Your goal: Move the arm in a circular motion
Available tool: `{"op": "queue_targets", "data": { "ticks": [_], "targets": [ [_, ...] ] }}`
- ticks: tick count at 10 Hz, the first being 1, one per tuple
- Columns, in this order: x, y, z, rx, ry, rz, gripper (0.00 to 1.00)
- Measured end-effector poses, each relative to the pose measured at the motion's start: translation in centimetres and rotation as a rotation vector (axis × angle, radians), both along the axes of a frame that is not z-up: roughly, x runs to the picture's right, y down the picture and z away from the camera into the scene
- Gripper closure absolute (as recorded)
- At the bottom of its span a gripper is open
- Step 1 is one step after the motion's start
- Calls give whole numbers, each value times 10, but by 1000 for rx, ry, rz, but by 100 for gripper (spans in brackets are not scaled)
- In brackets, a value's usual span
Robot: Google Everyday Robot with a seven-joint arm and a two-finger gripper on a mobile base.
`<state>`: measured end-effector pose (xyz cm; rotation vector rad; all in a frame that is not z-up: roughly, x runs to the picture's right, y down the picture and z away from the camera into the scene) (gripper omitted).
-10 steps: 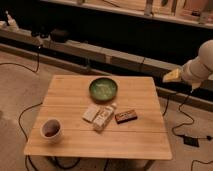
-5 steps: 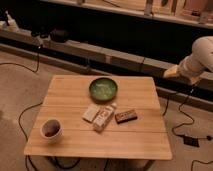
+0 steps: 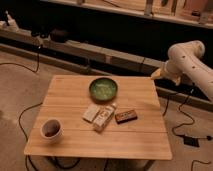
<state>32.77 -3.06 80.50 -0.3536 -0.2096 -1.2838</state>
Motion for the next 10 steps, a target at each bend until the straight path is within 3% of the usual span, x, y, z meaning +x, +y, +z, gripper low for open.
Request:
{"op": "queue_targets", "data": {
  "ticks": [2, 4, 7, 10],
  "targets": [
    [-51, 11, 2, -7, -73, -62, 20],
    [-95, 22, -9, -3, -152, -105, 20],
    [-148, 51, -42, -12, -305, -163, 20],
    [-174, 86, -79, -48, -385, -214, 20]
  ]
}}
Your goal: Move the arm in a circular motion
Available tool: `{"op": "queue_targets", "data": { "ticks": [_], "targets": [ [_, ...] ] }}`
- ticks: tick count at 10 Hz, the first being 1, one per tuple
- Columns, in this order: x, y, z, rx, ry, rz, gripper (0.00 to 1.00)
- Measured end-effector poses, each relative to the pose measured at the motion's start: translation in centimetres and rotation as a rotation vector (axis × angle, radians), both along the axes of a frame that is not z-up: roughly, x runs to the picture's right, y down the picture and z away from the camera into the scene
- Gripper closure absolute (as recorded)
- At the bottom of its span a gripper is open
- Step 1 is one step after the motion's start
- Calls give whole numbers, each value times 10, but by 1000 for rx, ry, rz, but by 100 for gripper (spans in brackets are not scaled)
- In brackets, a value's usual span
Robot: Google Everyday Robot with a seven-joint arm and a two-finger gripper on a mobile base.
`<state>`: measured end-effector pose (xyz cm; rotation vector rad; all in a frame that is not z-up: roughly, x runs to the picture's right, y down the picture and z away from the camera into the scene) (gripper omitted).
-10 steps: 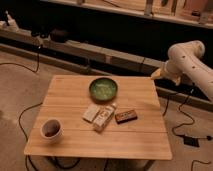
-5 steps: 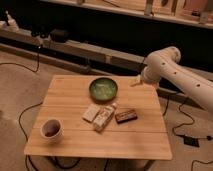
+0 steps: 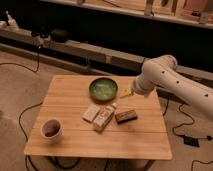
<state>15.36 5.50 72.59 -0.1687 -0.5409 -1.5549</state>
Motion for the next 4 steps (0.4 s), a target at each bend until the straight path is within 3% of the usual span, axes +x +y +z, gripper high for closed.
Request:
{"op": "queue_targets", "data": {
  "ticks": [4],
  "targets": [
    [-7, 40, -46, -23, -9, -85, 20]
  ]
}}
